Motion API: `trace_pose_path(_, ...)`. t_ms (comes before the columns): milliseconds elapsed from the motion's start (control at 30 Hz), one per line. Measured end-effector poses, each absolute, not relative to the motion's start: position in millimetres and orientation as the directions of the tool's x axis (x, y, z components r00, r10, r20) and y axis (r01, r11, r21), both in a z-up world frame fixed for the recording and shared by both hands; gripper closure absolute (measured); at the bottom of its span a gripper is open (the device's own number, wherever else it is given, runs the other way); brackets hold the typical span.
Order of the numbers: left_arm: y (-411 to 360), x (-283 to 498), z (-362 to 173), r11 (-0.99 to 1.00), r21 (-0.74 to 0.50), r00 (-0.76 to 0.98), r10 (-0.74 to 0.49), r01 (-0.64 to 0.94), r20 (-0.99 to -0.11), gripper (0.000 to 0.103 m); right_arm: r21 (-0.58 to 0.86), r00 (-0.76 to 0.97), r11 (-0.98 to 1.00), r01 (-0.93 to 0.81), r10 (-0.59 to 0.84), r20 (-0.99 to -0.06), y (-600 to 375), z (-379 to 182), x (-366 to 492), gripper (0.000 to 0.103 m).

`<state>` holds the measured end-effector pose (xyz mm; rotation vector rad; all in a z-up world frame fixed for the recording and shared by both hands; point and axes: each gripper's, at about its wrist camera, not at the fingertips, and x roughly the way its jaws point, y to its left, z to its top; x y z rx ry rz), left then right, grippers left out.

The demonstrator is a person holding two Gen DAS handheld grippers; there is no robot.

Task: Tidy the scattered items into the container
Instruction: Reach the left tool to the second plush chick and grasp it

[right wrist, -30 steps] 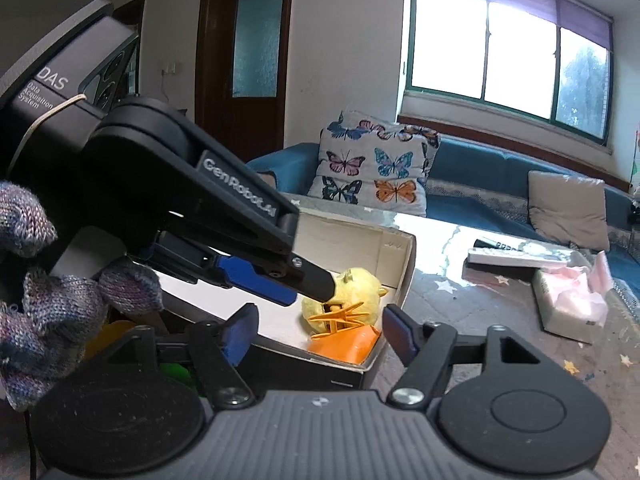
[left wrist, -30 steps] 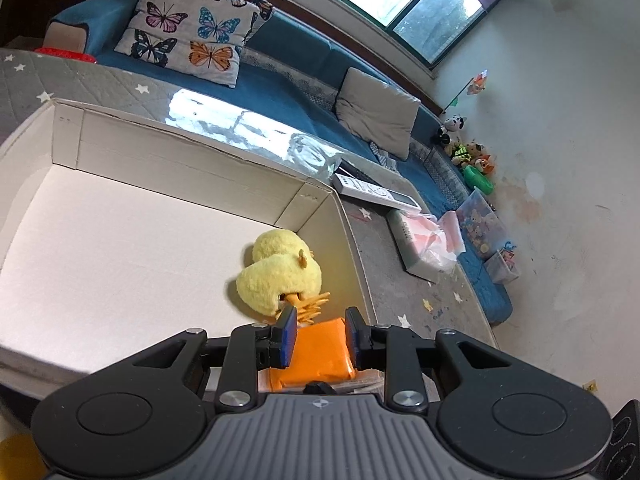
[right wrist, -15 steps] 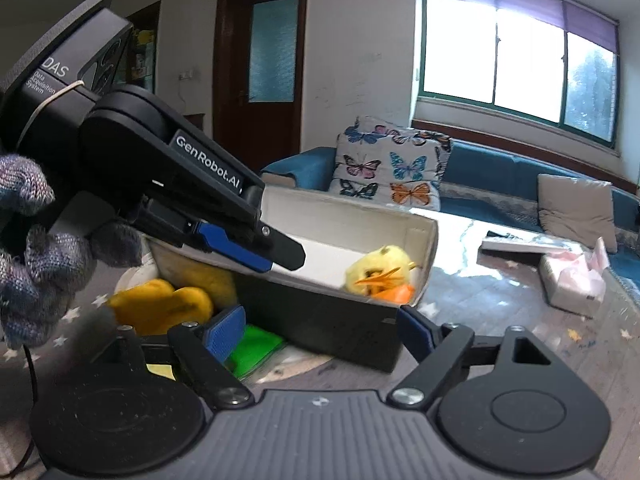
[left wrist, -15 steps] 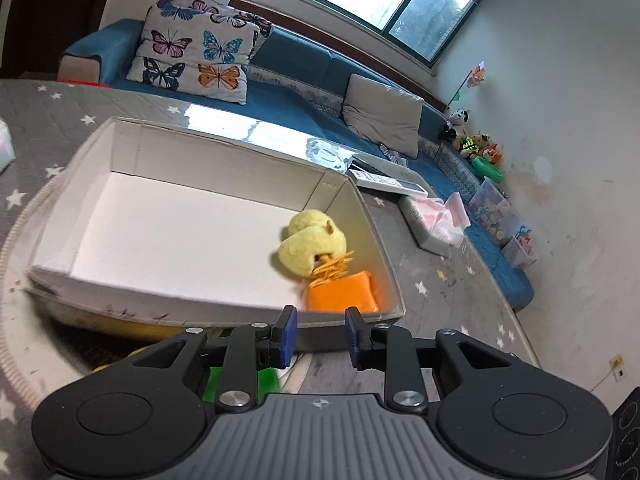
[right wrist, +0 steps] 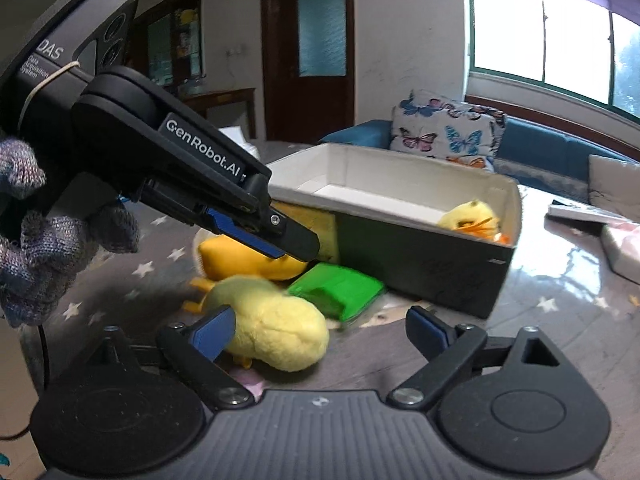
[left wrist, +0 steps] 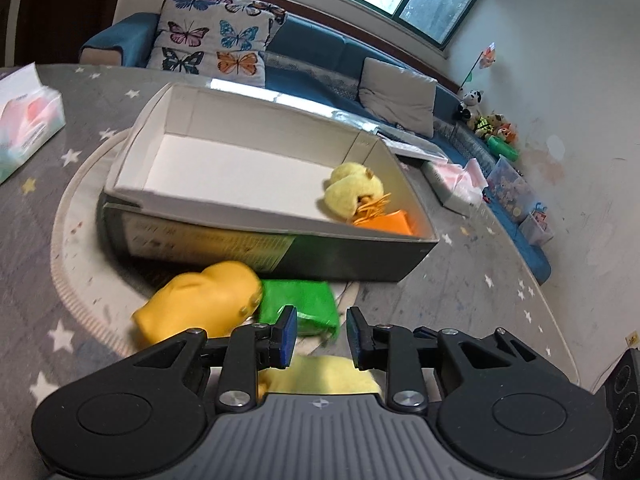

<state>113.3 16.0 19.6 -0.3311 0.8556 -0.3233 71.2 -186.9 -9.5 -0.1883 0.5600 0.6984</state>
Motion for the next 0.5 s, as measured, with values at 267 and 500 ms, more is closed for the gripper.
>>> trace_pose_path(267,31.3,104.8,10.7,0.893,-0.435,0.596,-0.413,0.117,-0.689,0.073,0.017,0.588,0.727,-0.687,0.570,-0.574,-172.8,-15.2,64.1,0.009)
trace_pose_path(500,43.7,88.7,15.7,0.883,-0.460,0.620,-0.412,0.092,-0.668,0.073,0.000,0.552,0.684,-0.730,0.590,-0.590,-158.9,-19.2,62.5,0.009)
